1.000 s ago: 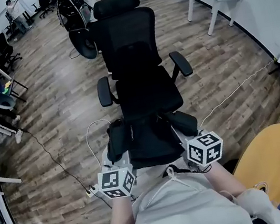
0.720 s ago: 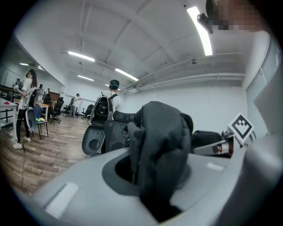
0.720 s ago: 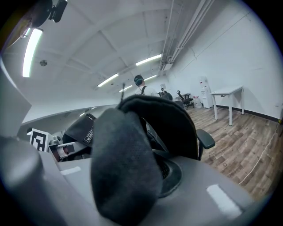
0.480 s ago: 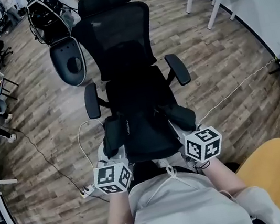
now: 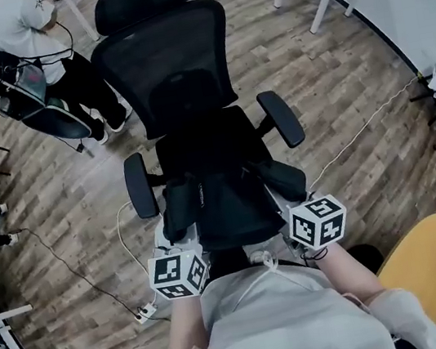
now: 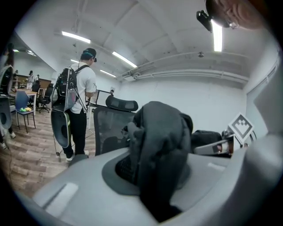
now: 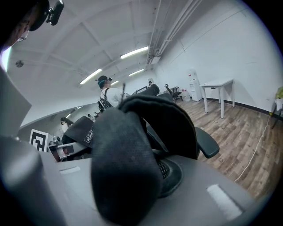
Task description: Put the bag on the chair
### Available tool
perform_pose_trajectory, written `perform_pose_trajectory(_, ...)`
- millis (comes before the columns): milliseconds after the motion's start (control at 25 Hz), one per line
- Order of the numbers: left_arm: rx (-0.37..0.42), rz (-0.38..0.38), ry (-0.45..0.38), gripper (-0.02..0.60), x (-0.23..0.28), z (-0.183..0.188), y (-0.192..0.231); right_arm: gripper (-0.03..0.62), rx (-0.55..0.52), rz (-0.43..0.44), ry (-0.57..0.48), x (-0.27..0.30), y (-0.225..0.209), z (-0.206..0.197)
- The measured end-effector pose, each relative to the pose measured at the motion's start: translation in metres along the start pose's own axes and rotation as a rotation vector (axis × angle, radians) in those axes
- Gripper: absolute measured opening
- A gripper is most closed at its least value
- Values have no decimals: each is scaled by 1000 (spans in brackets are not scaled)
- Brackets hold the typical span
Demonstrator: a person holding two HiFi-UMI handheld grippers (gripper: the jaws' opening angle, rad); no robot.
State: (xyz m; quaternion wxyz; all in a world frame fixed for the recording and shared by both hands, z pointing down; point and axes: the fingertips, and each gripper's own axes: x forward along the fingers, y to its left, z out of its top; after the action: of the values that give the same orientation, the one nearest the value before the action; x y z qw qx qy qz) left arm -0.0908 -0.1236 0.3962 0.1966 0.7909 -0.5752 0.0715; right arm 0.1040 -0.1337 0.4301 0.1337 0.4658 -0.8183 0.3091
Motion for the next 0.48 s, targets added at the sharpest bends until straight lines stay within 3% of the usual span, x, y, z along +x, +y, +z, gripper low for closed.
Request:
perform_pose_trajectory(280,1,-53,74,67,100,21,69,37,52,-40,24,101,-21,41)
perform_pose_trajectory(480,-24,-65,120,67,144,7,100,37,53,-76,48,152,-36,48)
